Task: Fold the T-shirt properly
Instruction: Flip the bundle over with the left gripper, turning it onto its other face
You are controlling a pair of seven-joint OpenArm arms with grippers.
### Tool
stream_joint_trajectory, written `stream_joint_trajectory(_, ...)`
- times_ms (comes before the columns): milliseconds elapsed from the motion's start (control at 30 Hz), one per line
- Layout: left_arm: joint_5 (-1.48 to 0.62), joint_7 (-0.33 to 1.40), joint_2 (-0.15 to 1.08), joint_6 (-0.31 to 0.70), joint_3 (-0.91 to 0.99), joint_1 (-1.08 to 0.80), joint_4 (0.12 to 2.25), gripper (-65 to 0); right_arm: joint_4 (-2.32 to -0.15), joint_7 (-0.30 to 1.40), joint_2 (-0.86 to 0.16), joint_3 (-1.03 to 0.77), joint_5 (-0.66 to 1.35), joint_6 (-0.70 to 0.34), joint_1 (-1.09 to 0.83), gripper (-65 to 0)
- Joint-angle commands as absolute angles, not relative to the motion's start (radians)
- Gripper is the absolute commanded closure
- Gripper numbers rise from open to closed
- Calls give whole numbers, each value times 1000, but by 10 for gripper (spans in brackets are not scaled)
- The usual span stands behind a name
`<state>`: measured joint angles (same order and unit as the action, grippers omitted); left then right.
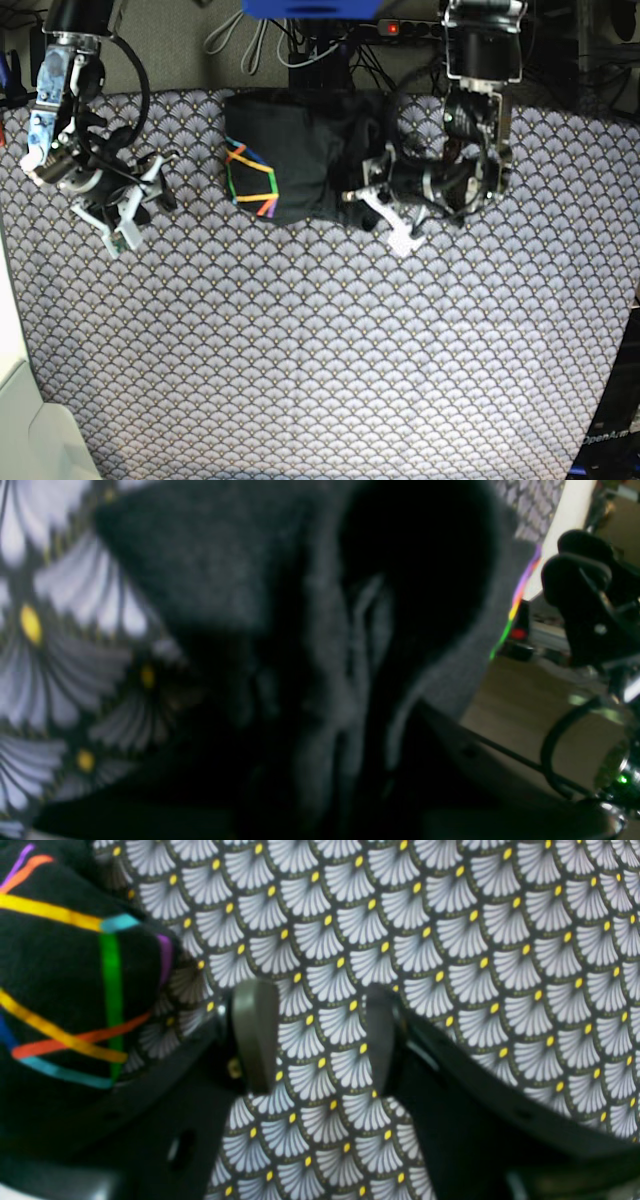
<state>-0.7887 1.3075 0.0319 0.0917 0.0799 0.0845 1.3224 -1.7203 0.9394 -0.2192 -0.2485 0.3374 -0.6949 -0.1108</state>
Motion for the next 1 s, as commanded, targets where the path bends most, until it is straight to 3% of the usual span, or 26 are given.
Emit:
stream_joint_trajectory(0,-812,1296,35,90,58,130,1339,-3,-1736,921,-232,-254,349,-698,-97,-296)
stream_joint_trajectory(233,-573,1294,25,90,-139,259,1330,-3,-1736,921,-246,-262,348,-698,-107,-296)
stream_joint_trajectory(567,-248,1291,-59,88,-438,404,1326,-3,-1735,921,-272,-487,348,-698,-107,-296)
stream_joint_trajectory(967,274,1032,-157,88,-840,426,1156,-3,-1733,923,-272,-734,348,-698,-142,-296)
